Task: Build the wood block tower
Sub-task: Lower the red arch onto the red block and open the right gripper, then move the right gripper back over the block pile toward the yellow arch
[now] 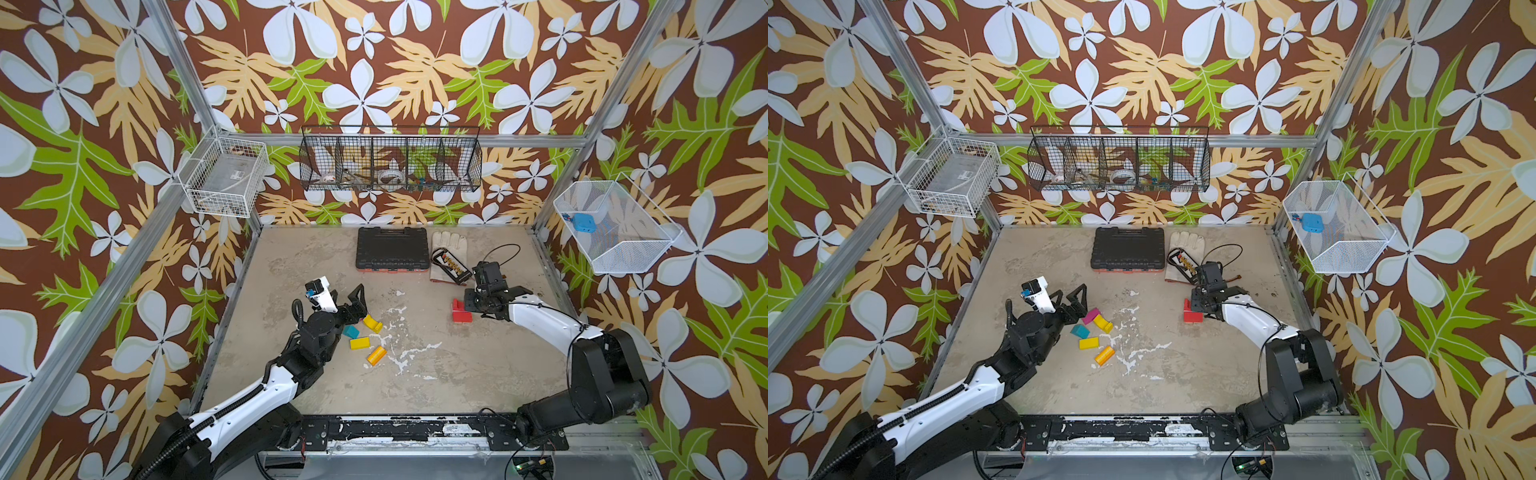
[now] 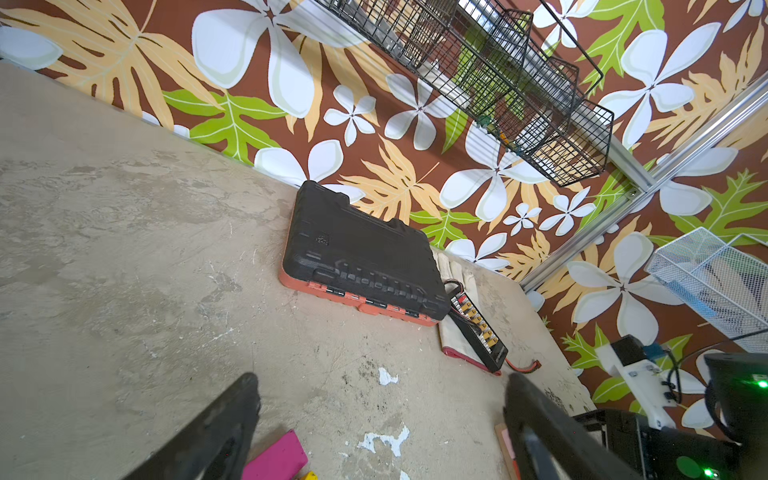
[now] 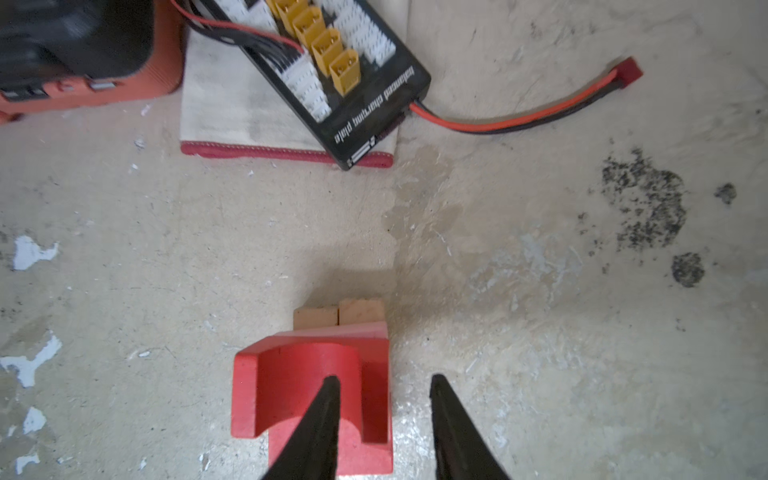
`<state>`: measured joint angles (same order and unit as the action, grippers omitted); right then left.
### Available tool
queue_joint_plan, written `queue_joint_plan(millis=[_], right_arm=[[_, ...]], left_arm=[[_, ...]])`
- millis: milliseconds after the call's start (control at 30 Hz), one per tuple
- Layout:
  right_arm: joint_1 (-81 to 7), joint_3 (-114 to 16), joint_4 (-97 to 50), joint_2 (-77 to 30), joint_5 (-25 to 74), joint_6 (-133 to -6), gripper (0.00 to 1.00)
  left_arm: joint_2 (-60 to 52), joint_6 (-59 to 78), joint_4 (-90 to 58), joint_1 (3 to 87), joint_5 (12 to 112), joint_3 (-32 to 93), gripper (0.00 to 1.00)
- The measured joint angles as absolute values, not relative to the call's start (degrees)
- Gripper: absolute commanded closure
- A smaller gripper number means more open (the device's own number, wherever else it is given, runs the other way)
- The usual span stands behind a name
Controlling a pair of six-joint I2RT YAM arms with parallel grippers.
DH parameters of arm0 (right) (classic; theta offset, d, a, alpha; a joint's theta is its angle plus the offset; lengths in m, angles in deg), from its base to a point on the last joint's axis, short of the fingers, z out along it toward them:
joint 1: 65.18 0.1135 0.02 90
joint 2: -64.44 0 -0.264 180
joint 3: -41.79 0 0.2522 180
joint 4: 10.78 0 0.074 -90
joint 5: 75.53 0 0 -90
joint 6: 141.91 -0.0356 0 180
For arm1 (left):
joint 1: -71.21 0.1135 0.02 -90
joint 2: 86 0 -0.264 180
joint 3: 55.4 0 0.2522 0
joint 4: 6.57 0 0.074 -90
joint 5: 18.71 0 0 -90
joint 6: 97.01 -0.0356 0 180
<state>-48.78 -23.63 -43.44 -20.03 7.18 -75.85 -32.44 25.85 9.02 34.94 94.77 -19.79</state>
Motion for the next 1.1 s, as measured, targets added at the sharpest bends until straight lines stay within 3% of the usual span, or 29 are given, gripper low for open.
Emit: queue_joint_plan(millis=[233, 433, 600, 833, 1100], right_arm=[[-42.7, -19.1, -41.0, -9.1, 3.2, -76.9, 0.33], [-26.3, -16.5, -33.6, -5.2, -0.8, -73.9, 0.29], [-14.4, -19.3, -28.3, -12.5, -1.5, -70.1, 0.29], [-9.4, -26.5, -27.2, -26.8, 0.9, -69.6, 0.31], [-5.6, -32.2, -27.8, -35.1, 1.1, -69.5, 0.32]], left_arm=[[-32.4, 25.9, 8.9, 34.9, 95.2, -19.8, 0.05], [-32.4, 27.5, 6.3, 35.0, 99.6, -19.0, 0.0], [-32.2, 30.9, 3.1, 38.1, 102.4, -19.0, 0.0], [-31.5, 37.1, -2.6, 42.7, 104.4, -18.8, 0.0], [-33.3, 39.6, -3.8, 43.0, 105.8, -19.5, 0.0]])
